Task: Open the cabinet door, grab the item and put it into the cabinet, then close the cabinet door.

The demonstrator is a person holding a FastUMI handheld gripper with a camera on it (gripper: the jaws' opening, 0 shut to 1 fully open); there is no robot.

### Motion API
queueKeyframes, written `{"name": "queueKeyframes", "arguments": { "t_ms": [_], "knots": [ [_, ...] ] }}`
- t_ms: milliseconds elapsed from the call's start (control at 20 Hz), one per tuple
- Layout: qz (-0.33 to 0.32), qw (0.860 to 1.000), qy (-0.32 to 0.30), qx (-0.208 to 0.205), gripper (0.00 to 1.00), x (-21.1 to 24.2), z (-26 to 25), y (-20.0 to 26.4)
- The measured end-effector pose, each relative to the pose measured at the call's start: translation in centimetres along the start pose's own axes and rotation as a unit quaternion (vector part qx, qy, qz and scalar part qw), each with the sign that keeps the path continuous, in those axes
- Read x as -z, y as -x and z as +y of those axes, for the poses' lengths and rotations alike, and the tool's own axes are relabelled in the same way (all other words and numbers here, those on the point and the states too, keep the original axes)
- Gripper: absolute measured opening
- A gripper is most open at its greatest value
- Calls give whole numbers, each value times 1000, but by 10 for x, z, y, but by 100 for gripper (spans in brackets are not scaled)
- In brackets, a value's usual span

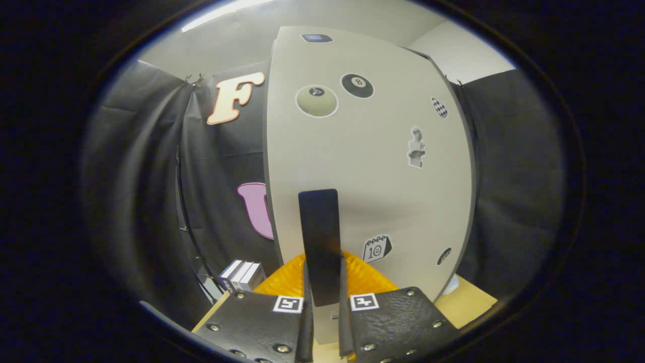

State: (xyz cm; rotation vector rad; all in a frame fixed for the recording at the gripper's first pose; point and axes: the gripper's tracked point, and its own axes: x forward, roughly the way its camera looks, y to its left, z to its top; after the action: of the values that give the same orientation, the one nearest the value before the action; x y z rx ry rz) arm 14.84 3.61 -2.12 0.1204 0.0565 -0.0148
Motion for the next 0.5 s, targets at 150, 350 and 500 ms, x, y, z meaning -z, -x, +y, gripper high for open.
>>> {"name": "queueKeyframes", "arguments": {
  "t_ms": [150,350,500],
  "knots": [
    [3,1000,-6,3,20,-1,-13,21],
    [1,1000,-12,7,20,-3,-30,52],
    [1,1000,-22,11,19,-1,-39,66]
  ]
}}
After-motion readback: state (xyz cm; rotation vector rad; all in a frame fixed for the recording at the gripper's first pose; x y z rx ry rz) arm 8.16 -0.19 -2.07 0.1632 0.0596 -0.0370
